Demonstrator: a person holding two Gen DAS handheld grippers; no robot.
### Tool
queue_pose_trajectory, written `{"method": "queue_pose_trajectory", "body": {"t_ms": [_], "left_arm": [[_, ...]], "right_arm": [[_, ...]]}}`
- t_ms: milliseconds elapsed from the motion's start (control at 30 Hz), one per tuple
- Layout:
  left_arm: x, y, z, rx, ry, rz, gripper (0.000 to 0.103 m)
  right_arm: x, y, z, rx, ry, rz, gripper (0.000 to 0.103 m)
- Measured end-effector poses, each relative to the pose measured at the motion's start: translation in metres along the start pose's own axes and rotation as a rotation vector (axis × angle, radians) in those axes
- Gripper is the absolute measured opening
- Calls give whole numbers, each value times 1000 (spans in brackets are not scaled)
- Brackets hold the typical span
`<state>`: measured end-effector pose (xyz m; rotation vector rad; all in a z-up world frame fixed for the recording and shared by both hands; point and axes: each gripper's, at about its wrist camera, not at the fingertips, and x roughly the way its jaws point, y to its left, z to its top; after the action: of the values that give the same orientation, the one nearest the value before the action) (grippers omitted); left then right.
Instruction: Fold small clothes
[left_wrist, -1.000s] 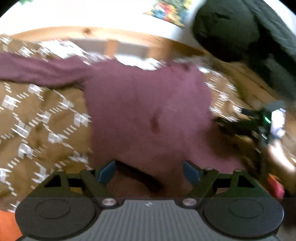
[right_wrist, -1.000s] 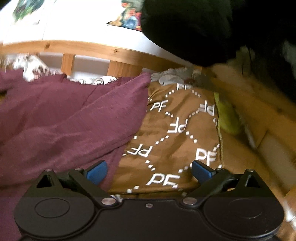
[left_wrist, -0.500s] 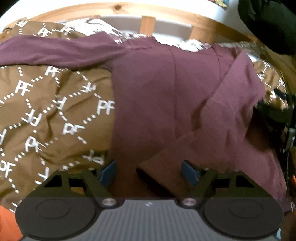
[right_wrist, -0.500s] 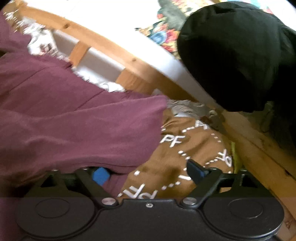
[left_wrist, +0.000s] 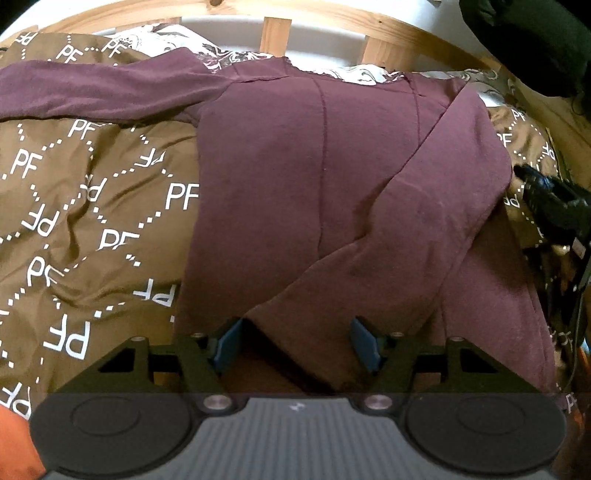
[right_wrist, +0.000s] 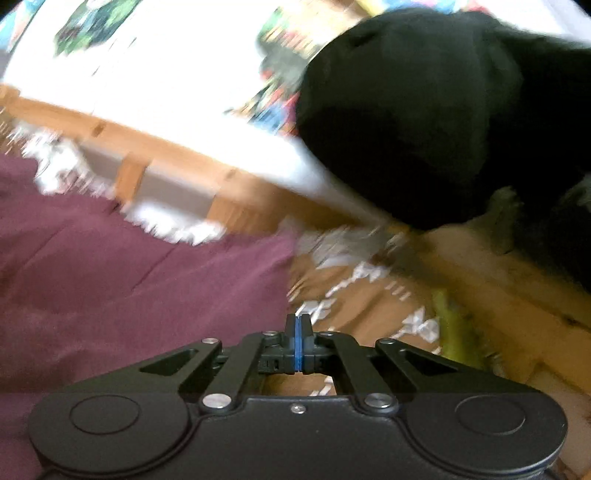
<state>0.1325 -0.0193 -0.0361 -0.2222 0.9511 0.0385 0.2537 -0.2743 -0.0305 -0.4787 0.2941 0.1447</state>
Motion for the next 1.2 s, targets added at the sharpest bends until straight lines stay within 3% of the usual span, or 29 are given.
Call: {"method": "queue_pose_trajectory", "body": {"t_ms": [33,100,167,467,533,600,800,933,1067,1200], "left_arm": [[0,1,0,-2,0,0,69],[-1,3,-1,-14,-1,1,72],[0,5,-1,-31,-2,-4,73],[0,10,-2,-57,-8,-1,74],[0,11,-3,-60,-7,0,75],[-1,12,-4,-63,-7,-2,75],[0,12,-4,-69,-12,-11,76],[2,9,-5,-62,-13,-10,76],[2,6,-6,-54,-11,-7,77],[0,4,-7,-44,-10,-6,77]], "right_arm": [[-1,1,-2,-9,13,-2,9],[0,2,-4,-43,64,30,44],[-1,4,-7,-78,88,57,52],[3,25,-11,-192,86,67,55],[2,24,-11,-201,81,97,55],[2,20,-10,-216,135,146,56],[-12,0,-6,-59,225,266,59],[-22,6,-7,-43,166,242,74],[-9,11,-12,23,84,221,78],[3,11,-8,57,29,137,79]]}}
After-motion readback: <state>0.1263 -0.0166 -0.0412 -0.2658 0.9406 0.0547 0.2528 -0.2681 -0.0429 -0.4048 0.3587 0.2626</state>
